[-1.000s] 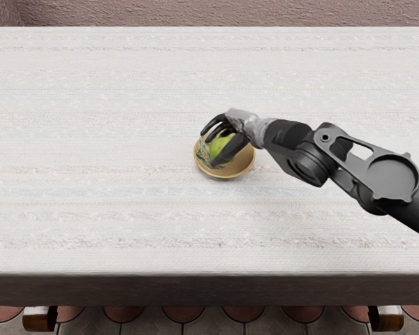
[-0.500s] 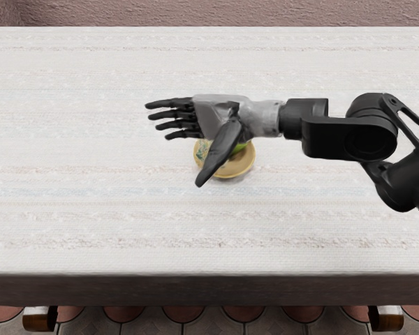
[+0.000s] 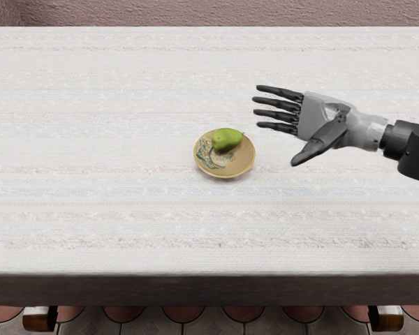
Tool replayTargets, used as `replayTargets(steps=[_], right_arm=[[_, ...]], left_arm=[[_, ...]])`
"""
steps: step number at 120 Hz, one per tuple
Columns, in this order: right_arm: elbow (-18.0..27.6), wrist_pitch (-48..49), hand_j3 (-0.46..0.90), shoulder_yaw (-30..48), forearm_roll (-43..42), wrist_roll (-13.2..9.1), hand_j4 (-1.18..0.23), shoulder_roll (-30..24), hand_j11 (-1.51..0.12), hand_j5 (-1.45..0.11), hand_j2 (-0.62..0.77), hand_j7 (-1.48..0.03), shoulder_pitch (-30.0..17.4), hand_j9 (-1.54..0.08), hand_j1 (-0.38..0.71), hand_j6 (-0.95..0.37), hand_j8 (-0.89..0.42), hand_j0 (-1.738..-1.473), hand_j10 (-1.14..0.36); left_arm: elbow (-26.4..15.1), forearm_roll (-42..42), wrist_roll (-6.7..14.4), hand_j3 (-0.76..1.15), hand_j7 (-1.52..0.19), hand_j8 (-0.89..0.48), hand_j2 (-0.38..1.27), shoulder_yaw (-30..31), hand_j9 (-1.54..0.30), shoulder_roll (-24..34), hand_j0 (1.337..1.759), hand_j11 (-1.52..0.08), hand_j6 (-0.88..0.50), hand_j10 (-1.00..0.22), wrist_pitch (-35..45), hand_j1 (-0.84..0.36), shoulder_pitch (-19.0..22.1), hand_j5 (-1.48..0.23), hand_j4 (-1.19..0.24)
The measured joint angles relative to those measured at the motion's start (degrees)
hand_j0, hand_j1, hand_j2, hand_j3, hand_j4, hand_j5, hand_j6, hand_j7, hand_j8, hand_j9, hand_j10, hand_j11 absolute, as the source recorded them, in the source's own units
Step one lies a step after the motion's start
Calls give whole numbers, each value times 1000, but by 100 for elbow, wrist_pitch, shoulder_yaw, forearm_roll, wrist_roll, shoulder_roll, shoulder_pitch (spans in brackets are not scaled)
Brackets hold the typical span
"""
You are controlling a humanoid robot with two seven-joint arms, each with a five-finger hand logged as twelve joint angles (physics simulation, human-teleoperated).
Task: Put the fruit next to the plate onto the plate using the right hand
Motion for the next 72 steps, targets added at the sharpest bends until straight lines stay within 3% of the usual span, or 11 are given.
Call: replayTargets(steps=[72], right_arm=[[-238,2,0,1764,662,0,-18,-824,-25,-25,-3,-25,-1229,-25,-327,-18,-18,-1658,-18]], left_arm=[[0,0,0,0,-5,-4,1,-2,-5,0,1658,-5,-4,-4,0,345,-8,-5,-4]])
